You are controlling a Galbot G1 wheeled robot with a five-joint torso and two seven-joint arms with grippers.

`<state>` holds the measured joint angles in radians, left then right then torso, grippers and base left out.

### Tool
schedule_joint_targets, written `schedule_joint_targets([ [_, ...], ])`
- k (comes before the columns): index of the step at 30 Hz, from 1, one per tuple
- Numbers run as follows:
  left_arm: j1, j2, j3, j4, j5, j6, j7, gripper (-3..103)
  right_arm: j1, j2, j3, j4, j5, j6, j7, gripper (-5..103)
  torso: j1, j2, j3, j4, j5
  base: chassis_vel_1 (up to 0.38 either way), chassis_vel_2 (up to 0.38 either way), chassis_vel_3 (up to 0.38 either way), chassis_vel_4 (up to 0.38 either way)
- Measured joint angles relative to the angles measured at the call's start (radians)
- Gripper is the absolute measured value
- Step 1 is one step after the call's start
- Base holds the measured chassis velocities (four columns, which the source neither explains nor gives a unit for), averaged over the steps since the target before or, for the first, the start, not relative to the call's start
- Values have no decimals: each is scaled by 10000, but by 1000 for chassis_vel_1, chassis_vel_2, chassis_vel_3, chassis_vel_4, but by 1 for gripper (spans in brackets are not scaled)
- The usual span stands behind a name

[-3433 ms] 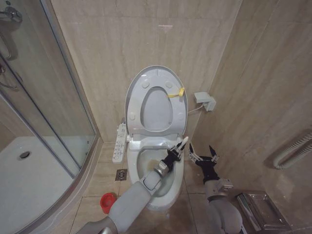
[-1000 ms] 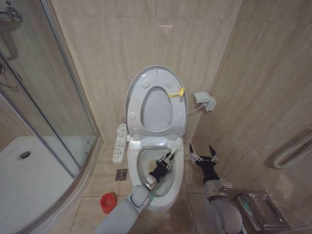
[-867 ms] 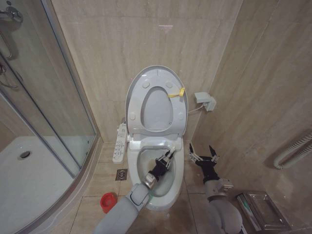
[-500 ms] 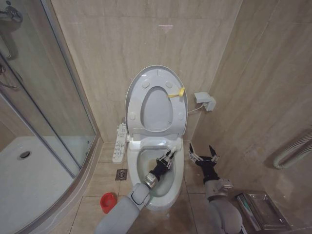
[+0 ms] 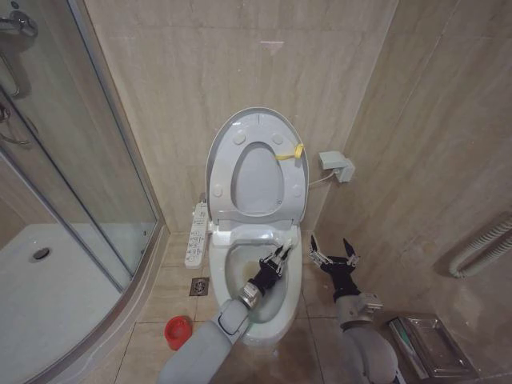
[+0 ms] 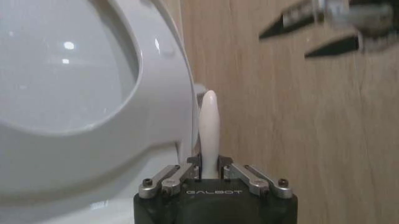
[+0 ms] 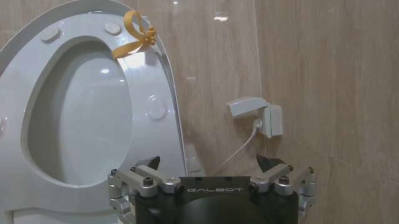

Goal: Open the toilet lid, clean the toilet bowl with a toilet brush, close the toilet lid, and flush.

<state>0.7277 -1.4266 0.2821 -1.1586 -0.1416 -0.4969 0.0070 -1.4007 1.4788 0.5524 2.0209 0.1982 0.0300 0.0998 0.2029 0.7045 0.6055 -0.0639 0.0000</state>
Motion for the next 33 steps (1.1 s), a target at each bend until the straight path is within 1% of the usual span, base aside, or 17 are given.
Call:
schedule_joint_targets([
  [3,-51,-14,2,-231,-98,57,2,16,0,0,0,0,0,0,0,100,0,1,-1,-4,0,0,0,0,0],
  [6,-3,-141,27,258,-86,-17,1,16,0,0,0,0,0,0,1,100,0,0,0,-1,0,0,0,0,0],
  [9,12,-190,28,437,-5,-84,-2,16,0,0,0,0,-1,0,0,100,0,0,0,2,0,0,0,0,0],
  [15,-56,-189,71,-70,-122,73,0,16,0,0,0,0,0,0,0,100,0,1,-1,-4,0,0,0,0,0],
  [17,-60,-182,121,-14,-140,88,1,16,0,0,0,0,0,0,1,100,0,1,-1,-3,1,0,0,0,0],
  [19,-84,-209,163,450,-32,1,6,16,0,0,0,0,0,0,0,100,0,0,0,-1,0,0,0,0,0],
  [21,-129,-219,138,580,30,-46,3,16,0,0,0,0,0,0,1,100,0,0,0,2,0,0,0,0,0],
  [25,-180,-184,107,334,-32,11,1,16,0,0,0,0,0,0,-1,100,0,0,0,1,1,0,0,0,0],
  [26,-211,-167,109,140,-107,61,3,16,0,0,0,0,0,0,-1,100,0,1,-1,-3,-1,0,0,0,0],
  [29,-220,-122,217,116,-155,89,13,16,0,0,1,-1,0,0,0,100,0,1,-1,-3,0,0,0,0,0],
  [33,-195,-138,350,519,-79,51,21,16,0,0,0,0,0,0,0,100,0,0,0,2,0,0,0,0,0],
])
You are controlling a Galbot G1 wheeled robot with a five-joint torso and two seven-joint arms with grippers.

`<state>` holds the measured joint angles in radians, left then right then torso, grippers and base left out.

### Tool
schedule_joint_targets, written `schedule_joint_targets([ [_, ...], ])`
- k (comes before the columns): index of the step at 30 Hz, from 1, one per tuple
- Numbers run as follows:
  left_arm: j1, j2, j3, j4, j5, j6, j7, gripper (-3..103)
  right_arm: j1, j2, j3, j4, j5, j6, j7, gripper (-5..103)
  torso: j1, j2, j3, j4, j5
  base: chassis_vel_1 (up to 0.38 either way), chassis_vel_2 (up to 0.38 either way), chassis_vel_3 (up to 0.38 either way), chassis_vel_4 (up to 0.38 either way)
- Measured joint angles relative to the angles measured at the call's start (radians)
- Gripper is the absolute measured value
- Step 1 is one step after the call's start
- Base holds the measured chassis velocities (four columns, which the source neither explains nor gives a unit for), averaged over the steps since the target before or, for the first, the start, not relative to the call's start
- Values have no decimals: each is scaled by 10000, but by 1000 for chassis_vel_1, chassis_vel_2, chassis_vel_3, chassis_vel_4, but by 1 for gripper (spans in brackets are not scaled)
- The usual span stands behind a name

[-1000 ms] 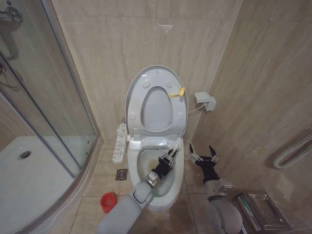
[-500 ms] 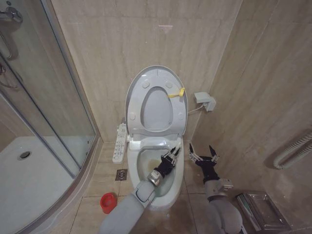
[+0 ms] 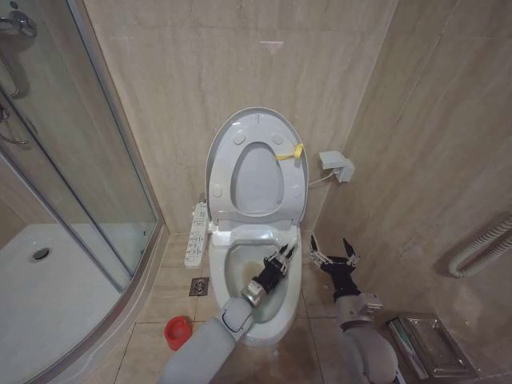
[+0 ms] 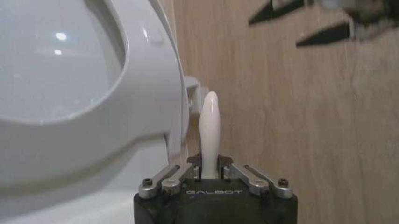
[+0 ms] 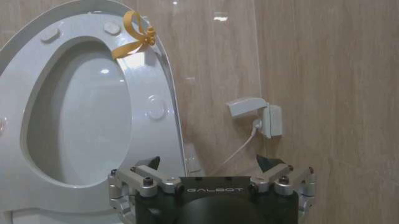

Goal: Open the toilet lid, clean the toilet bowl with a toilet brush, close the toilet lid, and flush.

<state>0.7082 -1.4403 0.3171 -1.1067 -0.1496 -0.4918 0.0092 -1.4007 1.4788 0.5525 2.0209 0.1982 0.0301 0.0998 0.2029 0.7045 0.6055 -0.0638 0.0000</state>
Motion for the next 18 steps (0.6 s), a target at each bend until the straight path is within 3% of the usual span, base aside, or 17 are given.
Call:
schedule_joint_targets([
  [6,-128,-17,-20,-470,-84,115,-10,16,0,0,0,0,0,0,-1,100,0,1,-1,-6,-1,0,0,0,0],
  [13,-129,-42,-36,271,93,-34,-4,16,0,0,0,0,0,0,-1,100,0,0,0,0,0,0,0,0,0],
  [18,-189,-52,-106,-217,-53,69,-16,16,0,0,0,0,0,0,-1,100,0,0,-1,-5,0,0,0,0,0],
])
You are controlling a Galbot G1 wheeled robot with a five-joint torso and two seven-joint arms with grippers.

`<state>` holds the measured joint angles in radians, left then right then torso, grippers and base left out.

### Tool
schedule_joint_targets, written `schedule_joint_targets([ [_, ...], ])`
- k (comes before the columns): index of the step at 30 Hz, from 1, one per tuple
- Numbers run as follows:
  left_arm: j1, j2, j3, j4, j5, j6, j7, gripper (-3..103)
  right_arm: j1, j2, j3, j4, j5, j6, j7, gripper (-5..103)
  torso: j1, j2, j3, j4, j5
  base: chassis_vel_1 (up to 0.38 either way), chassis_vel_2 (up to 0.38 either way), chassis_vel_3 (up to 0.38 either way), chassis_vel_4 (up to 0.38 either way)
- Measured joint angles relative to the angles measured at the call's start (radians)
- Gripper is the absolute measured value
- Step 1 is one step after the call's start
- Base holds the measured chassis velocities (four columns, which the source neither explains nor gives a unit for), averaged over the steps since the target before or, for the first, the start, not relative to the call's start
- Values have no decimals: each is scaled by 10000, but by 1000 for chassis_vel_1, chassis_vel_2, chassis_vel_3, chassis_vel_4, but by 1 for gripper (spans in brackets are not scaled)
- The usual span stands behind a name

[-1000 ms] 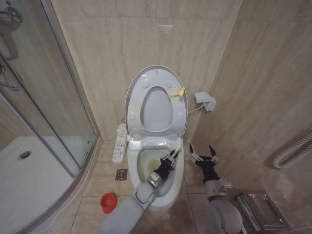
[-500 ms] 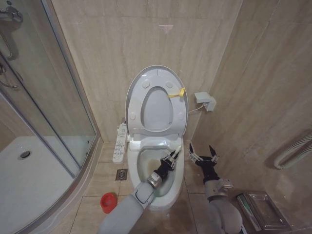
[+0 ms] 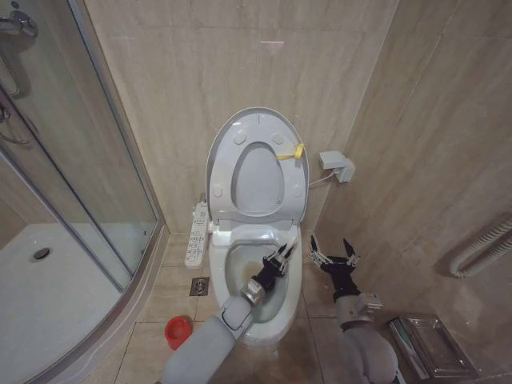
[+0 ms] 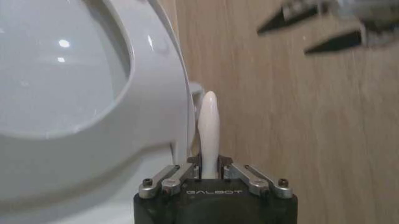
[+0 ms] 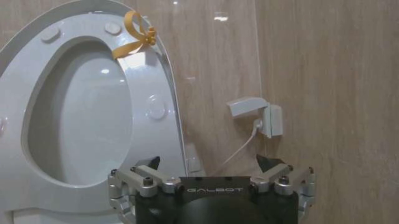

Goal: Open the toilet lid, clean the toilet bowl with a toilet brush, close the toilet lid, and flush.

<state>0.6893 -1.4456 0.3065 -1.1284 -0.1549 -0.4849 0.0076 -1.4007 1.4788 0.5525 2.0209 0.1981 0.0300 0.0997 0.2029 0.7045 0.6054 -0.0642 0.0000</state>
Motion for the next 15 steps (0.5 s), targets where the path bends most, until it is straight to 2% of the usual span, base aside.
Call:
schedule_joint_targets([
  [8,17,-162,-148,641,355,-179,42,16,0,0,0,0,0,0,2,100,1,0,1,2,0,0,0,0,0],
  [15,414,234,-926,314,291,-139,8,16,0,0,0,0,0,0,1,100,0,0,0,2,-1,0,0,0,0],
])
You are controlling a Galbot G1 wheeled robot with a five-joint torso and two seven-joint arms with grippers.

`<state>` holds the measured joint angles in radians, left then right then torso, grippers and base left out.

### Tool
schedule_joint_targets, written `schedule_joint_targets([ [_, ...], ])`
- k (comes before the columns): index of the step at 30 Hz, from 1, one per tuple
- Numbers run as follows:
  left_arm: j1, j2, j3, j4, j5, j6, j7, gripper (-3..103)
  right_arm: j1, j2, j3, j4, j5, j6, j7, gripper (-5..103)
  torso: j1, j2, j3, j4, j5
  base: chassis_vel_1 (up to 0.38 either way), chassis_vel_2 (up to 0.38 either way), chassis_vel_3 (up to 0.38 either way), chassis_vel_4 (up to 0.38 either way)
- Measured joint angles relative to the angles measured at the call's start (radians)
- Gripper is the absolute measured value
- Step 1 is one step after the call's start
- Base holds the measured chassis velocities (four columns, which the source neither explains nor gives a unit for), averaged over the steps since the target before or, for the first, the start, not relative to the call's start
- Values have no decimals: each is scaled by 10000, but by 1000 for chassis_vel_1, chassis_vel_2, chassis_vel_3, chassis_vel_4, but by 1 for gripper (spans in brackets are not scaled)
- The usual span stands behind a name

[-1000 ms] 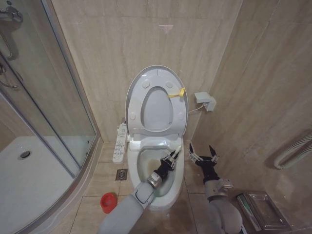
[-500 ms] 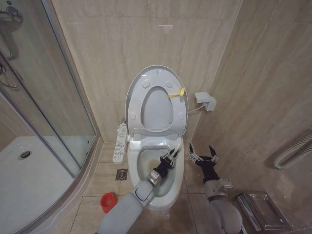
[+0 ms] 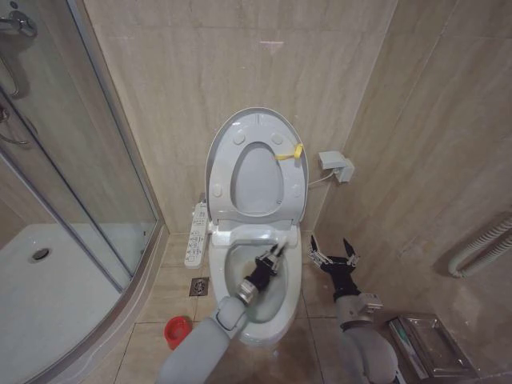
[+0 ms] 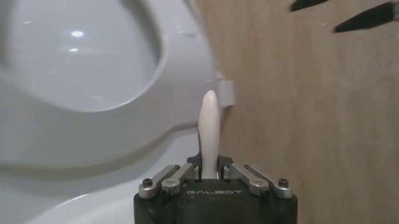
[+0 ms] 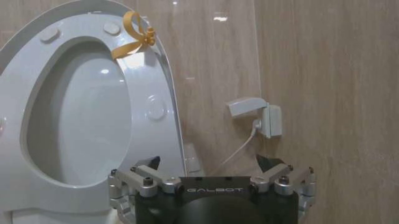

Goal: Open the toilet lid, clean the toilet bowl with a toilet brush, close the toilet lid, and flush.

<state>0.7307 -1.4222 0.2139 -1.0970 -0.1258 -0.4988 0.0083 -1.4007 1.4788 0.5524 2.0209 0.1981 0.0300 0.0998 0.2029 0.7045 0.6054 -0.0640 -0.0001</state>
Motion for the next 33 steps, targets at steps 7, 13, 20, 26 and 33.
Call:
schedule_joint_targets([
  [7,316,343,-524,286,5,-147,2,16,0,0,0,0,0,0,0,100,0,0,0,0,-1,0,0,0,0],
  [13,421,274,-641,693,177,-352,20,16,0,-1,1,0,0,1,0,100,-2,2,-3,1,4,0,0,0,0],
  [20,137,31,-434,292,140,-192,-31,16,0,0,1,0,0,0,1,100,0,0,1,-1,2,0,0,0,0],
  [26,-30,-224,53,-344,-17,119,-92,16,0,-1,0,0,0,0,0,100,0,0,1,-2,3,0,0,0,0],
  [33,-201,-409,384,-152,-71,149,-29,16,0,0,1,0,0,0,0,100,0,0,0,-1,2,0,0,0,0],
])
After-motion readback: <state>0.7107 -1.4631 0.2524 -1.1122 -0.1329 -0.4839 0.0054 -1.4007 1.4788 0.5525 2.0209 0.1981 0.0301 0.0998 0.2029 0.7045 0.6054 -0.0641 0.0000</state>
